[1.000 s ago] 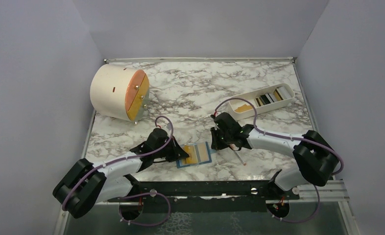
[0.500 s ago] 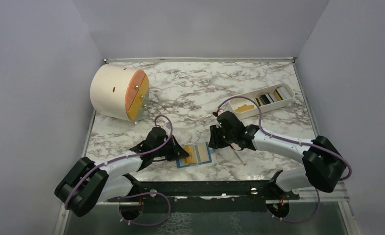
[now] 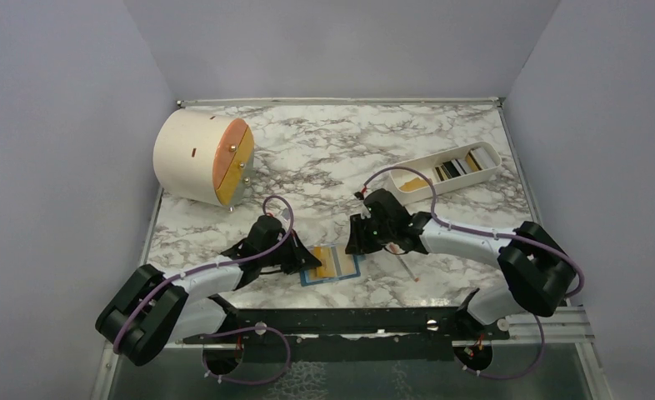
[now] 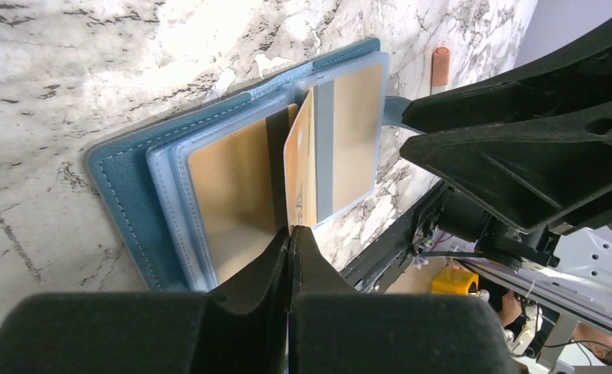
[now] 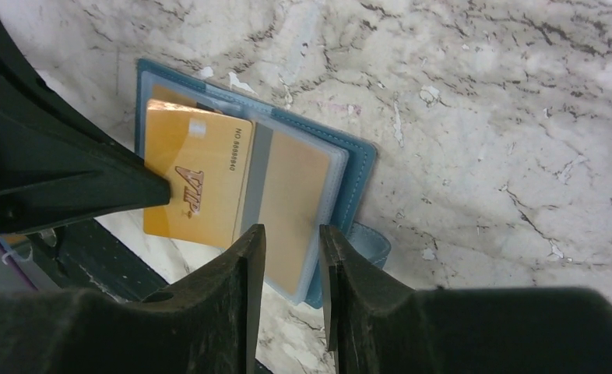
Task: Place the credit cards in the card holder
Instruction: Insert the credit card into the card holder.
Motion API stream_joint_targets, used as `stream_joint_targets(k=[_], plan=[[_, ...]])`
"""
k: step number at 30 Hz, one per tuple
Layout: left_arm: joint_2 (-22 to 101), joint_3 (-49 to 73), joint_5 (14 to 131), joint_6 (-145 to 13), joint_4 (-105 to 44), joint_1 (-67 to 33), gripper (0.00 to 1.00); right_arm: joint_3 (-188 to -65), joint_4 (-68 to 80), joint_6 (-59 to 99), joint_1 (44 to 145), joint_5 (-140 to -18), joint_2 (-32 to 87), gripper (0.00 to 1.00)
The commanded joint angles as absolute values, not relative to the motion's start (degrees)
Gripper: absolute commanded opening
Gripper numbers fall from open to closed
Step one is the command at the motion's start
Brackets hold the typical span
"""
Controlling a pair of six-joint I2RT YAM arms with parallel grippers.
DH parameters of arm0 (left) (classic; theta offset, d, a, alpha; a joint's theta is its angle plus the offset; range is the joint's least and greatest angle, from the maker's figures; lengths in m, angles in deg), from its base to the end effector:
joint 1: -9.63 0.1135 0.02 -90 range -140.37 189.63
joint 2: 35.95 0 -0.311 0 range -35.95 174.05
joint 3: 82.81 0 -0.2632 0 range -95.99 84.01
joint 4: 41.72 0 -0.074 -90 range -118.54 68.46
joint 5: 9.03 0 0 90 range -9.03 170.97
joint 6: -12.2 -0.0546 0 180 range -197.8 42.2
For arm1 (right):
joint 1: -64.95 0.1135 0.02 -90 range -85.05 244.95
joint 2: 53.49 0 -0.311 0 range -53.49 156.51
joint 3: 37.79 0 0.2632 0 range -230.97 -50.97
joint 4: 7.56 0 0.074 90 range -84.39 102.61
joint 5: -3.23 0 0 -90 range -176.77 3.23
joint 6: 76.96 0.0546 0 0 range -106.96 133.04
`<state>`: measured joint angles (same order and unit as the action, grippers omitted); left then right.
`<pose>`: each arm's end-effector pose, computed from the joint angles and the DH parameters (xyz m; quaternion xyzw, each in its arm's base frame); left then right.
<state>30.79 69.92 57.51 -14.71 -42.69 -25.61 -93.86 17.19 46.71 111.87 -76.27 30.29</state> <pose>0.1487 -0.1317 0.1547 -0.1265 0.8772 -0.4416 0.1396 0.1957 0.2238 0.1990 -0.1380 0.9332 0.2733 0.1884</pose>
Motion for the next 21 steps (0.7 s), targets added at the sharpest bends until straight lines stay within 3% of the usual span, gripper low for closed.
stream_joint_targets(k=[1,21], plan=[[31.96,70.36,55.63,-15.19,-43.31,-25.27,0.00,-91.86,14.78,47.63,112.23,-77.00,31.85,0.29],[32.85,72.32,56.52,-14.88,-46.65,-25.35,0.00,-85.74,11.28,49.07,112.24,-79.76,32.37,0.16]])
